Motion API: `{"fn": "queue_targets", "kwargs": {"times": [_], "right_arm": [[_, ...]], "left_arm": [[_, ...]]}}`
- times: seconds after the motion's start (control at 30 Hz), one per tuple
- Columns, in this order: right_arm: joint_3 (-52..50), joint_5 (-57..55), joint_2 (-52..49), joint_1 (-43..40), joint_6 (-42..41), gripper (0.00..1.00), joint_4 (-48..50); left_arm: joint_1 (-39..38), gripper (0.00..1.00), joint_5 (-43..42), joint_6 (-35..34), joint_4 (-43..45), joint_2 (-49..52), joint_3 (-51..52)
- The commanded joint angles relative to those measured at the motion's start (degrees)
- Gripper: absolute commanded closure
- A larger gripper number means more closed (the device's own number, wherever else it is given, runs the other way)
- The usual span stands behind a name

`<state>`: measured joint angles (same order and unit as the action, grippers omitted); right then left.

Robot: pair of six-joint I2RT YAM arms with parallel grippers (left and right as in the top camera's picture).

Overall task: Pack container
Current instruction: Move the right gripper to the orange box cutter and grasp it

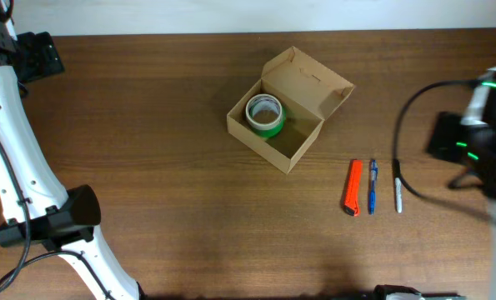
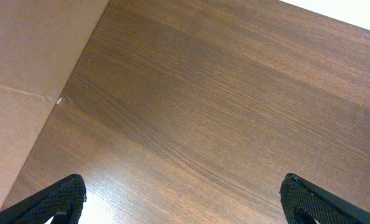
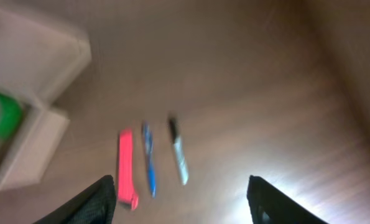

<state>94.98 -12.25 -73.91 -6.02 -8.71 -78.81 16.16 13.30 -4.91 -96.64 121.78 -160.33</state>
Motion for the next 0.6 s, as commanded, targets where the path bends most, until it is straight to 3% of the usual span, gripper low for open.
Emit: {"fn": "queue_targets", "kwargs": {"times": [0.0,0.17,0.57], "right_arm": [[-12.8,9.1,-3.5,-0.7,-4.3,0.29,2.6],[-25.7,16.3,-11.0,-0.7,-5.3,0.27,11.0],[-27.2,19.6,-27.4,3.1,-2.5,0.27,17.7]], "left_arm": [[0.2,0.00,-0.4,0.7,0.0,0.5,0.2],[0.2,0.00,-0.4,0.7,0.0,0.5,0.2],[0.2,0.00,-0.4,0.7,0.0,0.5,0.2]]}}
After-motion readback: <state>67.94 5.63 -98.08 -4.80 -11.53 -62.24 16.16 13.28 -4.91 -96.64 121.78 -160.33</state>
